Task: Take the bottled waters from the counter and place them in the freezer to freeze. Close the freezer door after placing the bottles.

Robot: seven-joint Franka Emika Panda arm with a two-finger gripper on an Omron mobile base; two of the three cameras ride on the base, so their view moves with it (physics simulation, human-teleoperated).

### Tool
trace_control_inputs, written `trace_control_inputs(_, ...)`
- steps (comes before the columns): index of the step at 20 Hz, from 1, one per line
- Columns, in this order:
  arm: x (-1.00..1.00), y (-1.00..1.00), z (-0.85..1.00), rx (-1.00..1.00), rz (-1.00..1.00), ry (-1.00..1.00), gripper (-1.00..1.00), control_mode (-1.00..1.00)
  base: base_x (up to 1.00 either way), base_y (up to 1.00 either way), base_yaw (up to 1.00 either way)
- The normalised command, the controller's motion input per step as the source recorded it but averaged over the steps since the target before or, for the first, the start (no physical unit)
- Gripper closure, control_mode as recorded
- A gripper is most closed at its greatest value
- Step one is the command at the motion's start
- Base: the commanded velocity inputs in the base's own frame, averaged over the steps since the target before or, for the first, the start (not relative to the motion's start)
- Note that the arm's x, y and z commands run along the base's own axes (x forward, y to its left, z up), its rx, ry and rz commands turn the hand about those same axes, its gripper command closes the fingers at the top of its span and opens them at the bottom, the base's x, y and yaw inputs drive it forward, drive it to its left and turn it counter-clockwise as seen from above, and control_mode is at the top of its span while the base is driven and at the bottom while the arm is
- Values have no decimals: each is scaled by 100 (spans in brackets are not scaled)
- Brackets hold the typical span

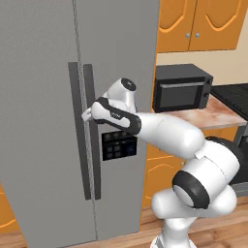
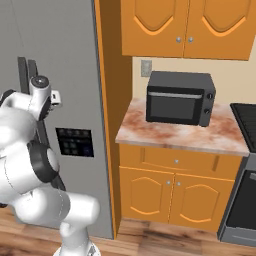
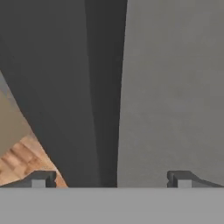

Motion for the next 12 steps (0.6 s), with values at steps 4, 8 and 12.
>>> trace_control_inputs(4, 50, 0, 0, -3, -1, 0, -100, -100, 0, 0, 0)
trace_control_inputs(8, 47, 0, 0, -4, -1, 0, -100, -100, 0, 0, 0)
trace_control_inputs(12, 46, 0, 0, -5, -1, 0, -100, -100, 0, 0, 0)
